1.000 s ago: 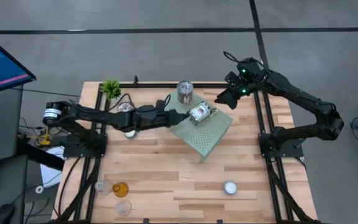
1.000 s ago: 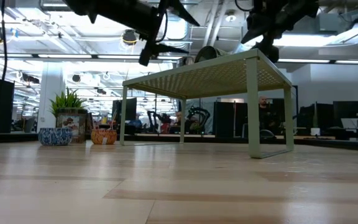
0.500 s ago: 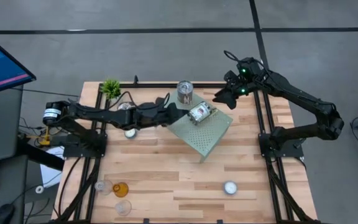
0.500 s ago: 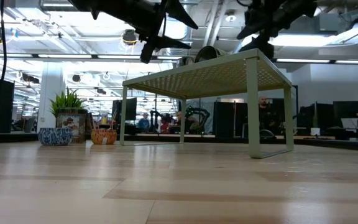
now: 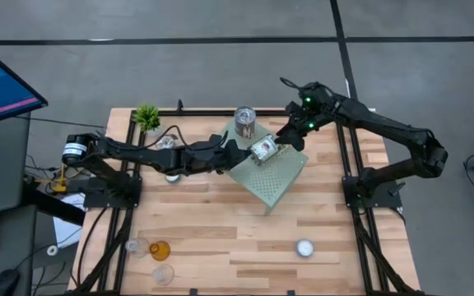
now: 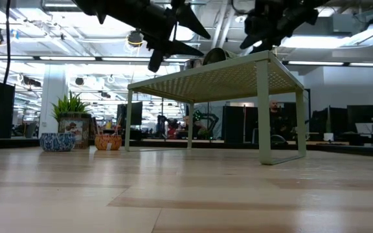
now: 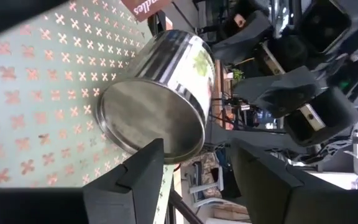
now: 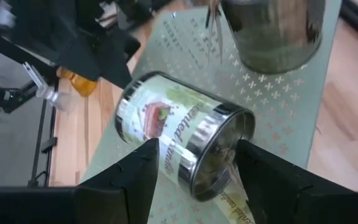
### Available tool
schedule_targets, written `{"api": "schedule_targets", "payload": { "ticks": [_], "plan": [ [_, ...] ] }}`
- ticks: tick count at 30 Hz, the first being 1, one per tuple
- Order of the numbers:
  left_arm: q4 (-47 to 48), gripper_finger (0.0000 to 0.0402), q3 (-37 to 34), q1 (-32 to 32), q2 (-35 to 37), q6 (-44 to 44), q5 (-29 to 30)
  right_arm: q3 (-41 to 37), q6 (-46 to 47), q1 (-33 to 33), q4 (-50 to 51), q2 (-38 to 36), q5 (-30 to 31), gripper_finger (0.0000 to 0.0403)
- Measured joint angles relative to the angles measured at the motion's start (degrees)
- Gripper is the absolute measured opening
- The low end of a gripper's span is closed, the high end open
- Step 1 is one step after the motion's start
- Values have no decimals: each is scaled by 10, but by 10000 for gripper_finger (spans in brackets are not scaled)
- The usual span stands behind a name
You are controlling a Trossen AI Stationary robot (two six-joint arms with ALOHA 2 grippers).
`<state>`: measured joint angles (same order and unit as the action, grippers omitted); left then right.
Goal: Stock candles on shelf
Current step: Put the bottom silver scented candle on the shelf
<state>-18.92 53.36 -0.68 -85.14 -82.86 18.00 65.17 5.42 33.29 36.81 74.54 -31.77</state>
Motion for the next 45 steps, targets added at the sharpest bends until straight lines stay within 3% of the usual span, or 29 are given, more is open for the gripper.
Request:
{"api": "schedule_targets", "payload": {
  "ticks": [11,22,27,35,41,45],
  "plan": [
    [-2,160,0,19,-5,2,9,0,0,-3,-2,17,-42,197],
    [-4,134,0,31,-5,5,9,0,-13,-3,-2,17,-58,105],
    [-6,125,0,29,-5,5,9,0,-15,-3,-2,17,-57,83],
    [-17,121,0,25,-5,2,5,0,-14,-10,11,17,-58,87],
    [-17,121,-1,12,17,-1,-65,0,-15,-10,19,17,-59,102],
    [10,120,-1,9,41,-1,-70,0,-16,-10,23,17,-59,104]
  ]
}}
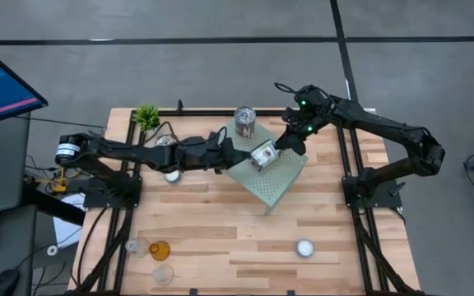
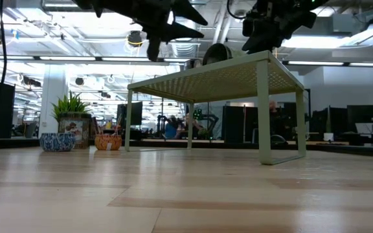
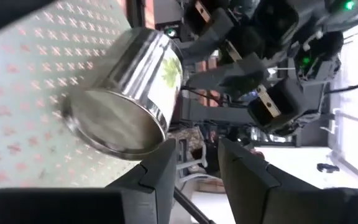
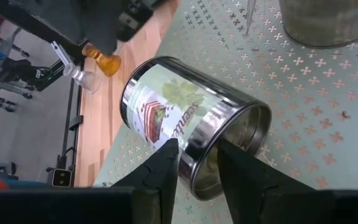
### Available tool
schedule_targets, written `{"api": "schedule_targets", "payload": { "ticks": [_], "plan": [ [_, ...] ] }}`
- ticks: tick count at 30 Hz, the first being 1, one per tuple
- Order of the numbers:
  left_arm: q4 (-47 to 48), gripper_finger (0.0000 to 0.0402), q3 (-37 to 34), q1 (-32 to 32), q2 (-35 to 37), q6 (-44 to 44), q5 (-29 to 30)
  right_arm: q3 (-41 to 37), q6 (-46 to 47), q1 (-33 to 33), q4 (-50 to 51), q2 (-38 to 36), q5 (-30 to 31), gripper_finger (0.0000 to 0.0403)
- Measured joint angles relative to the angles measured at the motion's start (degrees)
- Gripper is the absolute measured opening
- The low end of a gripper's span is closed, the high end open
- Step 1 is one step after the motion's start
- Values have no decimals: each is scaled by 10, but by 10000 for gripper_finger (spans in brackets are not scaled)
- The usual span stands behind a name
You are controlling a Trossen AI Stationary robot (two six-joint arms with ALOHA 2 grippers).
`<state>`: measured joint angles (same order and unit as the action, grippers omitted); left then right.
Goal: Stock candles on shelf
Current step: Put the bottom silver scented candle on the shelf
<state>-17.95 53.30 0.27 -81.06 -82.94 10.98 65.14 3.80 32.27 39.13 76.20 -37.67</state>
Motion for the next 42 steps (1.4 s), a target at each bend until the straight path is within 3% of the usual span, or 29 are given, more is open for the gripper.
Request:
{"api": "schedule_targets", "payload": {
  "ticks": [9,16,33,42],
  "plan": [
    [25,119,0,-17,-24,-39,-5,0,-3,0,1,0,0,103],
    [25,119,0,8,-24,-21,52,0,-3,-1,4,0,1,103],
    [21,119,0,15,-24,-17,53,0,-2,-15,-29,29,-5,100],
    [21,119,0,15,-24,-17,60,0,-23,-15,-29,25,-31,34]
  ]
}}
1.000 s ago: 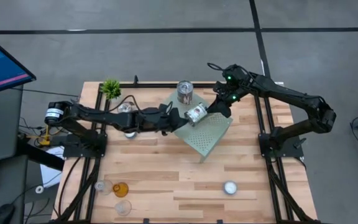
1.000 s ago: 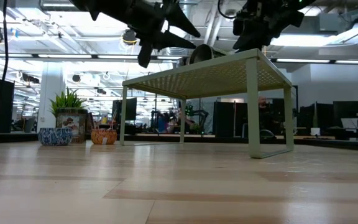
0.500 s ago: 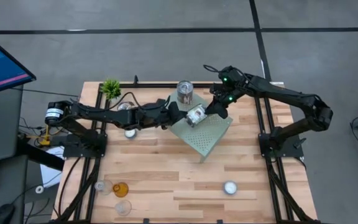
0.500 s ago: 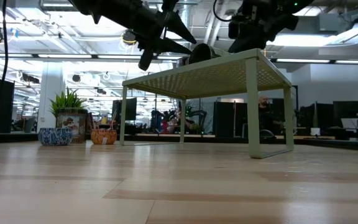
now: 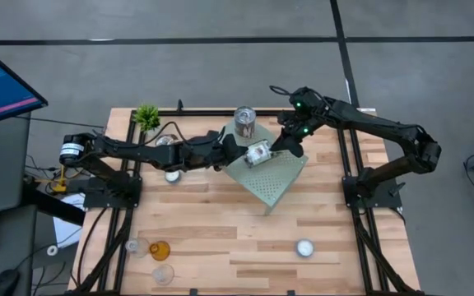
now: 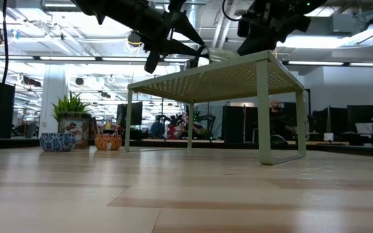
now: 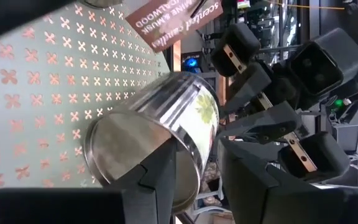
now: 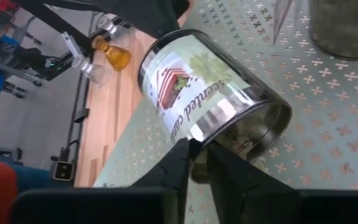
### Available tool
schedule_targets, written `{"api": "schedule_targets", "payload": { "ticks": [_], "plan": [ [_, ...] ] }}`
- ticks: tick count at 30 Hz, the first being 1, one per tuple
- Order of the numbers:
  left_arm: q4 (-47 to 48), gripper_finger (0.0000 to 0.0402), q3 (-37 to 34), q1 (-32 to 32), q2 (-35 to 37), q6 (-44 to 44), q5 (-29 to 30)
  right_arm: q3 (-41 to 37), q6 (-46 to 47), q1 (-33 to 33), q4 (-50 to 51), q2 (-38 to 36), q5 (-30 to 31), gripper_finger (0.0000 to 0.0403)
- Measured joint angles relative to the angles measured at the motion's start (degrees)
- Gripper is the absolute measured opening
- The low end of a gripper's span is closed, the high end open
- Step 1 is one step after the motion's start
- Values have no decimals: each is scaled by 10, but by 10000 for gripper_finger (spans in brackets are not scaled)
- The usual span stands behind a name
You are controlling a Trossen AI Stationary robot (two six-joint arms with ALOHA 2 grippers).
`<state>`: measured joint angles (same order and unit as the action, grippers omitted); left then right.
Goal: Stock candles on shelf
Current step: Put the bottom silver scented candle on the shelf
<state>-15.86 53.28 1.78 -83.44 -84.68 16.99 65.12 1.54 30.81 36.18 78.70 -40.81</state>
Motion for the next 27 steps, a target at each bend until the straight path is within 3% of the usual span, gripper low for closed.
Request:
{"api": "schedule_targets", "payload": {
  "ticks": [5,16,27],
  "plan": [
    [0,119,0,0,0,0,12,0,0,0,-6,0,-11,4],
    [1,119,0,0,0,0,16,0,10,-12,-35,0,-14,46],
    [-11,119,0,2,-18,-11,27,0,51,-38,-43,24,-15,51]
  ]
}}
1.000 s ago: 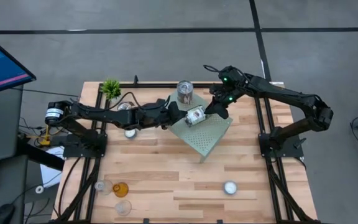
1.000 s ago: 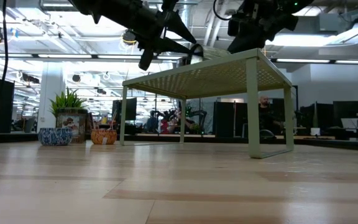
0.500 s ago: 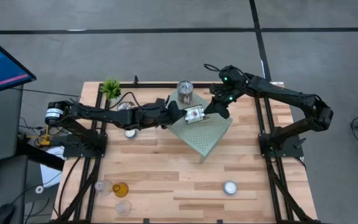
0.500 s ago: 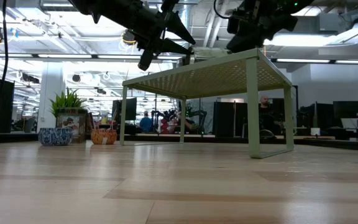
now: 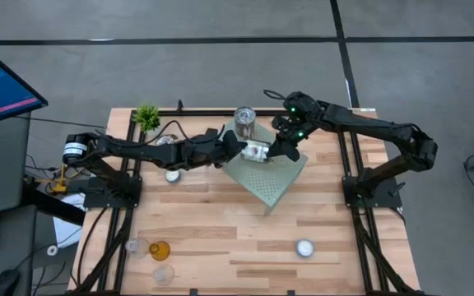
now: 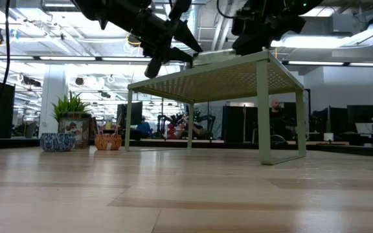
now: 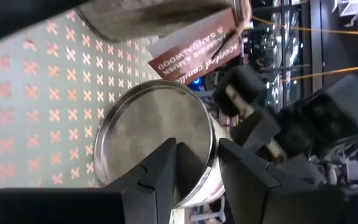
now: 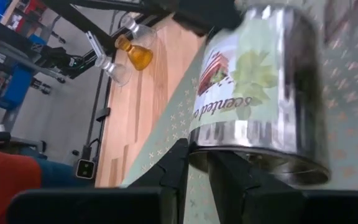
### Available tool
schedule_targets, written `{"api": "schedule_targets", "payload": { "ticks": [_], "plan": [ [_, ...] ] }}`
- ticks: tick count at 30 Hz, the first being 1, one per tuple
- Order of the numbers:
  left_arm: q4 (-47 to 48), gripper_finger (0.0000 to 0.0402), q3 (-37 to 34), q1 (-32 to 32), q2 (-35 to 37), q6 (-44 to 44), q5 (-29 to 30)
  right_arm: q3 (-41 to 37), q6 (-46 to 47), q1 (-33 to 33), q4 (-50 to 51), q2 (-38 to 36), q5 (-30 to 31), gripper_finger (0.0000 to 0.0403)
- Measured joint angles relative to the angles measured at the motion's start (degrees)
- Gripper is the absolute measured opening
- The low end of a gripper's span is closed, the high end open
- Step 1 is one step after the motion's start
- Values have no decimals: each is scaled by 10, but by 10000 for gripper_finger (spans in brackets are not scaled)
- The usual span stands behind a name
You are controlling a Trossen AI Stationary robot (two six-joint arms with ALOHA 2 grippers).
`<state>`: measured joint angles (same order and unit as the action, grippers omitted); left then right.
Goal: Stock candles on shelf
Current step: Put the bottom silver scented candle on the shelf
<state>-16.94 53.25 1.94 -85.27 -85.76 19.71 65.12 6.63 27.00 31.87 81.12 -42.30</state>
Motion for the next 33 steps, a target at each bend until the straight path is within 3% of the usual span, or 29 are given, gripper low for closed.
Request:
{"api": "schedule_targets", "payload": {
  "ticks": [10,33],
  "plan": [
    [-2,119,-1,-2,0,0,-1,-1,40,-16,-4,2,50,5],
    [-20,119,0,-23,-1,-1,-41,1,87,-11,12,-69,91,0]
  ]
}}
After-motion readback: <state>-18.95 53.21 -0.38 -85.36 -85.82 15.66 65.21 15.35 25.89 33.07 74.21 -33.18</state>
